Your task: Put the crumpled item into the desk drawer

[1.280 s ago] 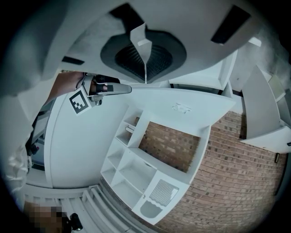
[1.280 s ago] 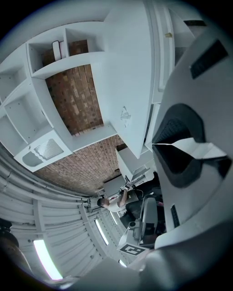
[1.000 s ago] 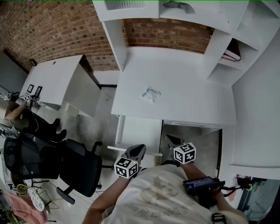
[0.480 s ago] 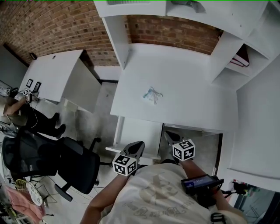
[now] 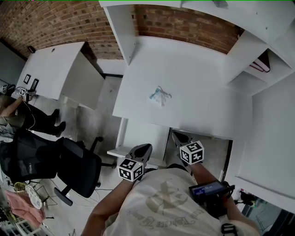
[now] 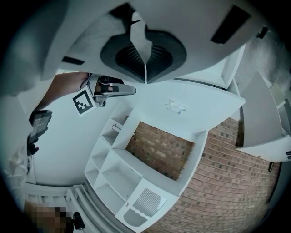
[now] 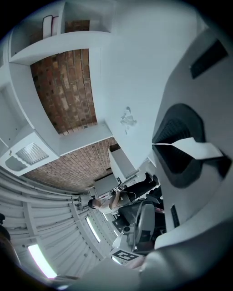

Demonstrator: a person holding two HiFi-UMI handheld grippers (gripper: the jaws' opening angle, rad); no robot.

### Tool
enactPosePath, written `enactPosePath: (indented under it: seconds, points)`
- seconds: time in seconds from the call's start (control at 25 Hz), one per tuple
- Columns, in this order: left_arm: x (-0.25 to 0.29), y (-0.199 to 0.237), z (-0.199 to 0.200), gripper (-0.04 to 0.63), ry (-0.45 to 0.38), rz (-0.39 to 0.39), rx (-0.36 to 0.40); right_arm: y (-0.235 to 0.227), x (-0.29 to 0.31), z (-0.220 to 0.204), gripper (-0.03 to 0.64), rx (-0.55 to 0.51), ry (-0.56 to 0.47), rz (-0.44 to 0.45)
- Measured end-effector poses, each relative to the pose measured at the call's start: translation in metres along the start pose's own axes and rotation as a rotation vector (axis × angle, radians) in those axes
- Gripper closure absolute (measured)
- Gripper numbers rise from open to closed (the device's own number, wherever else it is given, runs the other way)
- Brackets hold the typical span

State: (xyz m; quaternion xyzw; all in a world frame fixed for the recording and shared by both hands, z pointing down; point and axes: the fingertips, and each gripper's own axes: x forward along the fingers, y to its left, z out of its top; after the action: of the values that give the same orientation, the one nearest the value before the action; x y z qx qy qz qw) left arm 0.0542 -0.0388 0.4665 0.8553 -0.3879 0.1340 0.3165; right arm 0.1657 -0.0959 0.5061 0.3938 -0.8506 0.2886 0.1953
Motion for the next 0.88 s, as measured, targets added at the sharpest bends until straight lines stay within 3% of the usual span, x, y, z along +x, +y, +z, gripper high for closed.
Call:
enactPosePath:
  seconds: [0.88]
  points:
    - [0.013, 0.021, 0.000, 0.566, -0.025, 0.099, -0.077, -0.033, 0.055, 0.020, 0.592, -0.122, 0.077, 0.027]
